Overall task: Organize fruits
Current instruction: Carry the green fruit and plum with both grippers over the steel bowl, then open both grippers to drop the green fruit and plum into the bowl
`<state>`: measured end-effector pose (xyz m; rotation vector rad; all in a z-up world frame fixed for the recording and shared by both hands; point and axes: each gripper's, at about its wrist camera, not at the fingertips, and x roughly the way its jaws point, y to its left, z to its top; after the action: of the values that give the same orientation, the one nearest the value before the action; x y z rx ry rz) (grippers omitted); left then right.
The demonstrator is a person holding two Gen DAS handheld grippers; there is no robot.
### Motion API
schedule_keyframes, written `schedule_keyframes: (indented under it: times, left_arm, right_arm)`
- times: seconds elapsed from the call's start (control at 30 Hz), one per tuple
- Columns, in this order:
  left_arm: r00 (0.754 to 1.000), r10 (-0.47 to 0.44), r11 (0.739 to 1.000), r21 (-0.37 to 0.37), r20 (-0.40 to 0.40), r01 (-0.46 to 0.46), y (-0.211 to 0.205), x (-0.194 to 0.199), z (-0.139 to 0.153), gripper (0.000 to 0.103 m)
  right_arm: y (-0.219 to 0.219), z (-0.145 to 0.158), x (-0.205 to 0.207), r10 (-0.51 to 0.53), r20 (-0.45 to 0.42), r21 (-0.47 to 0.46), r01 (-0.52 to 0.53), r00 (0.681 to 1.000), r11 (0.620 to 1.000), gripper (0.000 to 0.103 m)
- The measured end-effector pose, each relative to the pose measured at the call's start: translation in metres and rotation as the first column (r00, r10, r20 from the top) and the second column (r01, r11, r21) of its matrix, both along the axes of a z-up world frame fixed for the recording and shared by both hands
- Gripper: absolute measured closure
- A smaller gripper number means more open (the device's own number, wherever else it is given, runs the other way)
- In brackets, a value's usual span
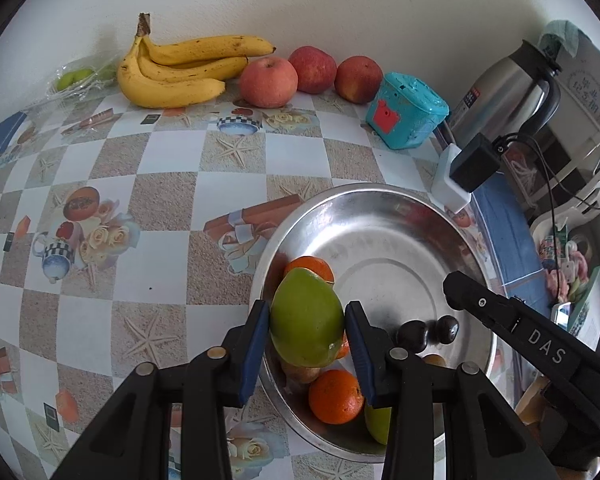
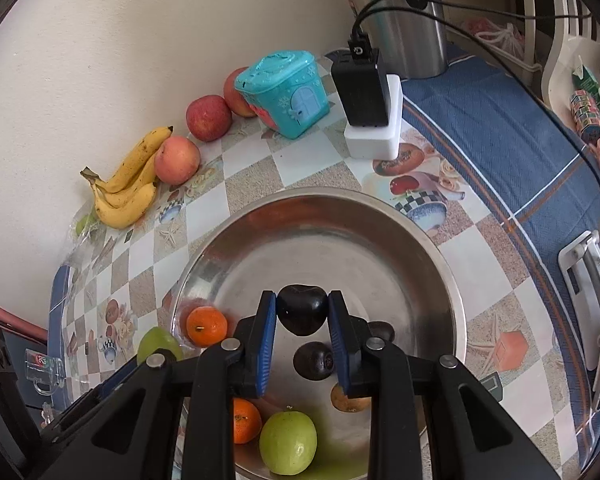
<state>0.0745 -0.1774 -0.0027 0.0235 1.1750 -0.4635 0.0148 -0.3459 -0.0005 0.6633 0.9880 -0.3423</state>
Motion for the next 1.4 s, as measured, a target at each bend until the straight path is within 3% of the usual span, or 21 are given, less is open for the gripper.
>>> schedule_keyframes:
  times: [0.77, 1.4]
  left_arm:
    - [1.0, 0.025, 1.0, 0.016, 0.001, -0.025, 0.003, 0.004, -0.008, 0.061]
    - [0.999, 0.035, 0.999, -0.009, 0.001, -0.035, 0.006, 0.005, -0.004, 0.06]
  right_arm:
    - [0.026, -0.015, 0.018, 0.103, -0.049, -0.015, -0.104, 0.993, 0.994, 0.076]
    - [0.031, -0.022, 0.021, 0.114, -0.083, -0.012, -0.115, 0.99, 0.993, 0.076]
